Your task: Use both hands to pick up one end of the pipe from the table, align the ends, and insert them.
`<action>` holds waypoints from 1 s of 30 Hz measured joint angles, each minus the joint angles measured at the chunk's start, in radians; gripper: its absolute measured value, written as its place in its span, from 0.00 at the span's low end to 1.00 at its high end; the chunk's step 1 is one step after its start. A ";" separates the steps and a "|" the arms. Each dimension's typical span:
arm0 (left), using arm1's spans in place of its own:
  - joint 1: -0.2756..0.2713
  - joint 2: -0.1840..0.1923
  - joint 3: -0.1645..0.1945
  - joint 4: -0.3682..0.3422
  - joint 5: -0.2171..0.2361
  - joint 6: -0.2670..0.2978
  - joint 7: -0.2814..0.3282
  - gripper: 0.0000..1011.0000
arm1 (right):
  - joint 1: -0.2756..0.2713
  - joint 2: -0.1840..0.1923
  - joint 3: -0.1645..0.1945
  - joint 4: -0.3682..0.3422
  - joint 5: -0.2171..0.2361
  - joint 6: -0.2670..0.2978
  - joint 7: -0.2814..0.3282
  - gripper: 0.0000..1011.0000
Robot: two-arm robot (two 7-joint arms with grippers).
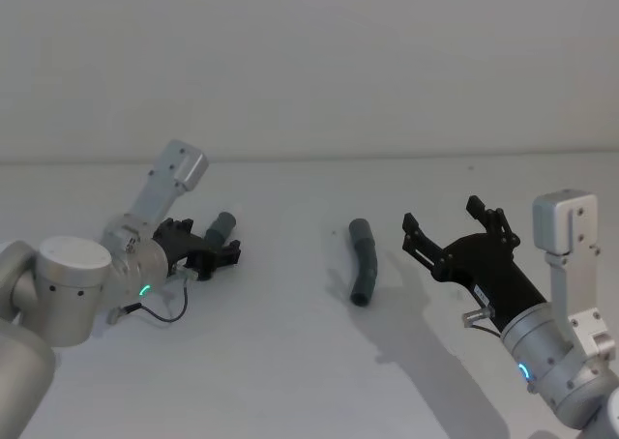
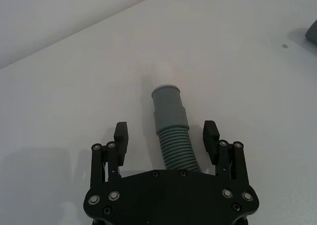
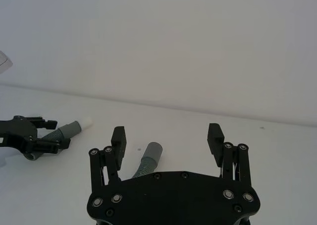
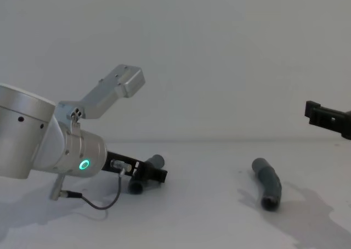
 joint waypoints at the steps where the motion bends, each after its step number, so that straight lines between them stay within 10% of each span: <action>1: 0.000 0.000 0.000 0.000 0.000 0.000 0.000 0.88 | 0.000 0.000 0.000 0.000 0.000 0.000 0.000 0.99; 16: -0.001 -0.001 -0.001 0.004 0.001 0.001 0.000 0.80 | 0.006 -0.005 -0.002 0.001 -0.002 0.016 -0.002 0.99; 30: 0.000 -0.001 -0.001 0.005 0.001 0.002 0.000 0.72 | 0.091 -0.050 -0.033 0.017 -0.010 0.218 -0.039 0.99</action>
